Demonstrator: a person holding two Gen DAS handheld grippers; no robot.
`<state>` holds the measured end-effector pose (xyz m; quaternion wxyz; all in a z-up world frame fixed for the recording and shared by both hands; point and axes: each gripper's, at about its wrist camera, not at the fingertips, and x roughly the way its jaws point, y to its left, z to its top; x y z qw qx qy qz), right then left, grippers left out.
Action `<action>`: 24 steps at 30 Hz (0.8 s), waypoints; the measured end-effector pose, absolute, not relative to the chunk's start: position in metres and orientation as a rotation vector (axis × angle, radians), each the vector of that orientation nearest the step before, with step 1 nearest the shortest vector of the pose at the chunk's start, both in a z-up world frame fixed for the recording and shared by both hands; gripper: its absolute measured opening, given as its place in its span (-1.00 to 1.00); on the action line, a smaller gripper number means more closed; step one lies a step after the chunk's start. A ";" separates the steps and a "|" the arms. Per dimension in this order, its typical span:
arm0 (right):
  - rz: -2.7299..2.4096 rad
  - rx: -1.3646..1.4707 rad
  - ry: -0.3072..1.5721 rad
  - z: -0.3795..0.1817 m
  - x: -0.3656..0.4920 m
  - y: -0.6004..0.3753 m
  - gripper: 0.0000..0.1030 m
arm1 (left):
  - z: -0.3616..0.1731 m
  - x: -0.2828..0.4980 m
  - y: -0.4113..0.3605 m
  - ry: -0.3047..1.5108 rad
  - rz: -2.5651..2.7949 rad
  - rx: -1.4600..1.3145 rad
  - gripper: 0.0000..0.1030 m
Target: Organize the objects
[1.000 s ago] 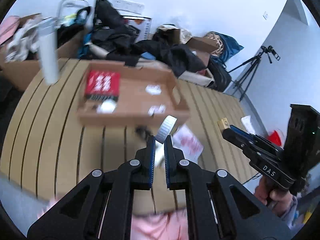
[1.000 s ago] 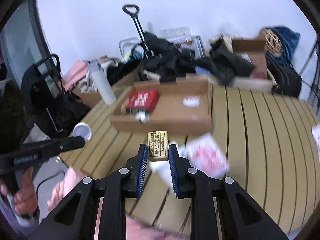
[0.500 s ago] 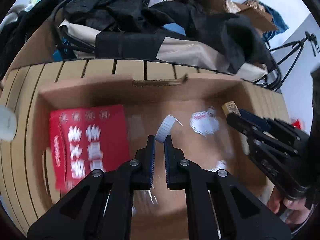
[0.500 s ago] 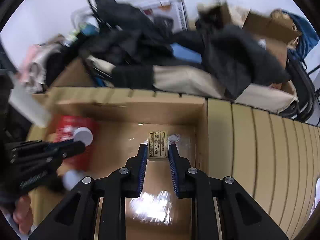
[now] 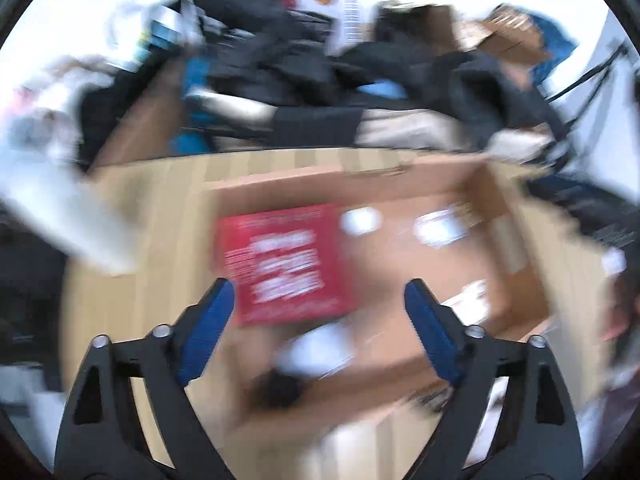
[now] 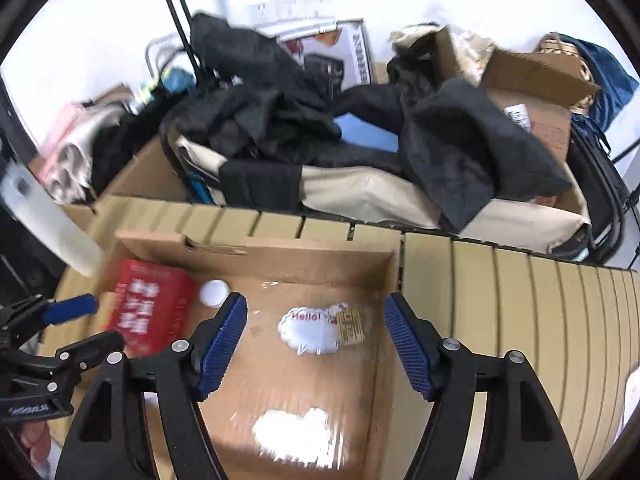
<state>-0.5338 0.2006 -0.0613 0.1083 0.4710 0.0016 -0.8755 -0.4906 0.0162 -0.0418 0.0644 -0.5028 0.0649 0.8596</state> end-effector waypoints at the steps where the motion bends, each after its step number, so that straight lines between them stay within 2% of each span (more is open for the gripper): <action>1: -2.585 1.370 0.024 -0.047 -0.522 0.206 0.45 | -0.032 -0.478 0.013 0.260 2.645 -1.488 0.70; 2: -2.593 1.351 0.039 -0.037 -0.511 0.211 0.45 | -0.019 -0.459 0.009 0.318 2.692 -1.448 0.76; 4: -2.601 1.323 0.071 -0.017 -0.479 0.222 0.45 | -0.001 -0.429 0.003 0.343 2.731 -1.406 1.00; 7: -2.598 1.288 0.112 0.004 -0.431 0.231 0.46 | 0.023 -0.379 -0.007 0.310 2.789 -1.342 1.00; 10: -2.587 1.259 0.143 0.018 -0.391 0.233 0.58 | 0.040 -0.336 -0.012 0.244 2.821 -1.290 1.00; 15: -2.584 1.203 0.147 0.035 -0.335 0.234 0.58 | 0.055 -0.272 -0.017 0.153 2.882 -1.238 1.00; 20: -2.516 1.111 0.017 0.031 -0.250 0.243 0.58 | 0.029 -0.182 -0.030 -0.060 2.926 -1.212 1.00; 24: -2.427 1.097 -0.086 -0.006 -0.171 0.244 0.58 | -0.005 -0.125 -0.029 -0.150 2.868 -1.249 1.00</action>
